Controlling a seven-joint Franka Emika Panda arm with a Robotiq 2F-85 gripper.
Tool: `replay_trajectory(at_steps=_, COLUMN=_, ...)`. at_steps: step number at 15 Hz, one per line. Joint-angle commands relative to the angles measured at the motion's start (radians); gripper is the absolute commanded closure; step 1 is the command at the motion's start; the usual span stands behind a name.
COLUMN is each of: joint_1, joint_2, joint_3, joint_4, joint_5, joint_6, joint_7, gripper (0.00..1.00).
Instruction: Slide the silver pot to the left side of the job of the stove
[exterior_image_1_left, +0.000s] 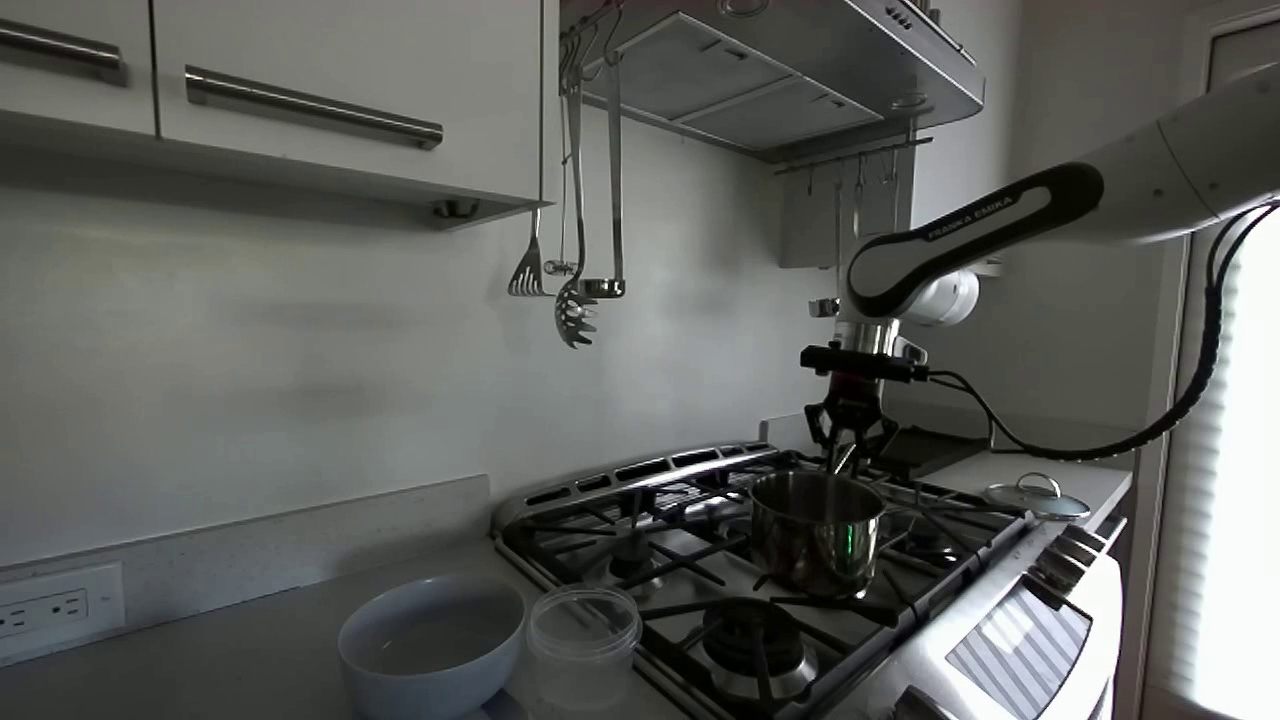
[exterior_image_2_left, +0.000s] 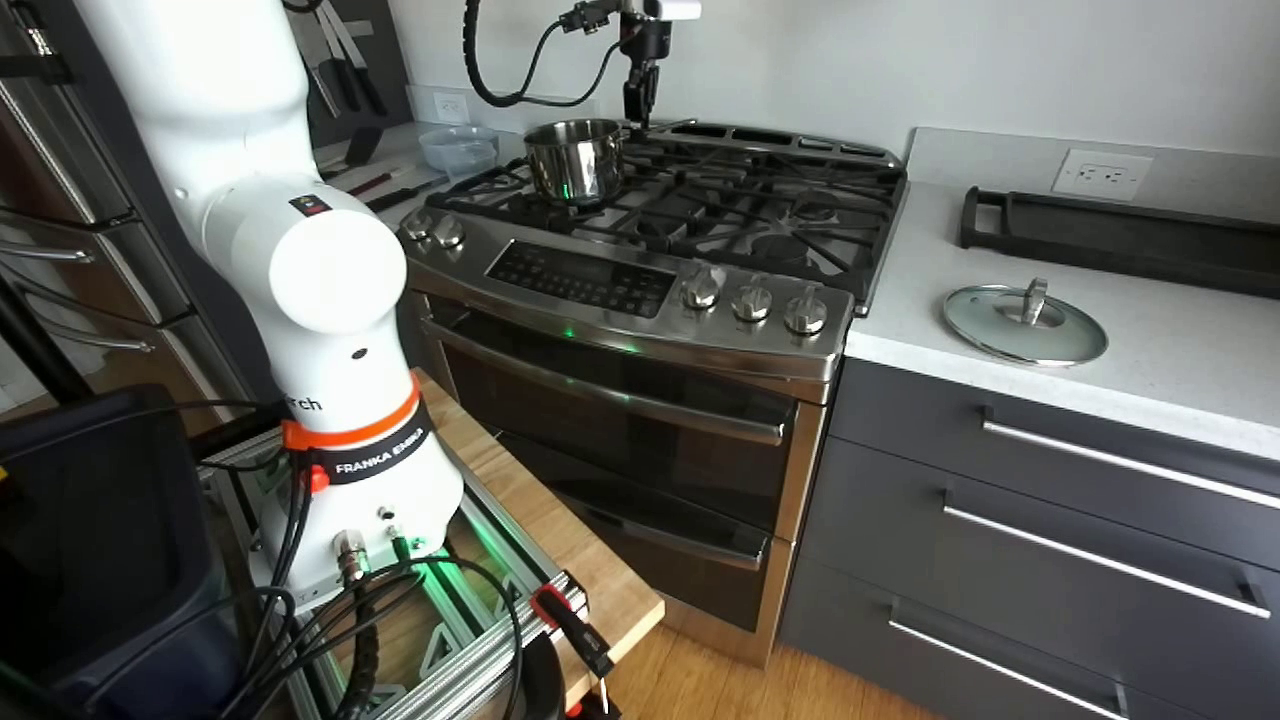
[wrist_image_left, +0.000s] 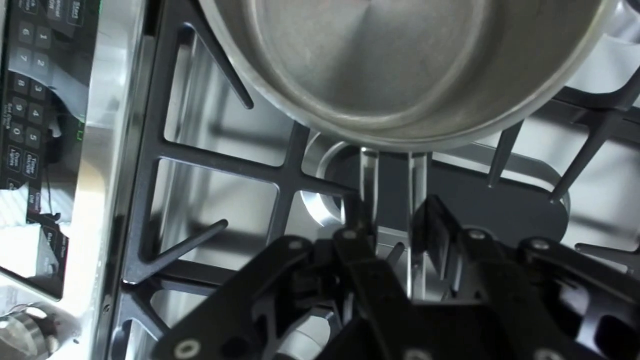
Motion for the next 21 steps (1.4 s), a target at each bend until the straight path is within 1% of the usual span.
replay_trajectory(at_steps=1, joint_1=-0.006, joint_2=-0.003, joint_3=-0.010, joint_4=-0.024, joint_5=0.026, joint_6=-0.033, joint_7=-0.020, gripper=0.92)
replay_trajectory(at_steps=4, joint_1=-0.014, joint_2=0.006, joint_3=-0.021, joint_4=-0.037, joint_5=0.045, joint_6=-0.030, joint_7=-0.029, gripper=0.92)
replay_trajectory(at_steps=8, joint_1=-0.020, joint_2=0.009, joint_3=-0.030, joint_4=-0.042, joint_5=0.111, joint_6=-0.030, joint_7=-0.076, gripper=0.92)
replay_trajectory(at_steps=15, joint_1=-0.010, joint_2=0.016, joint_3=-0.020, joint_4=-0.026, joint_5=0.163, joint_6=-0.065, joint_7=-0.147, gripper=0.92)
replay_trajectory(at_steps=21, joint_1=0.002, joint_2=0.028, joint_3=-0.004, joint_4=-0.001, joint_5=0.178, joint_6=-0.080, joint_7=-0.128, gripper=0.92)
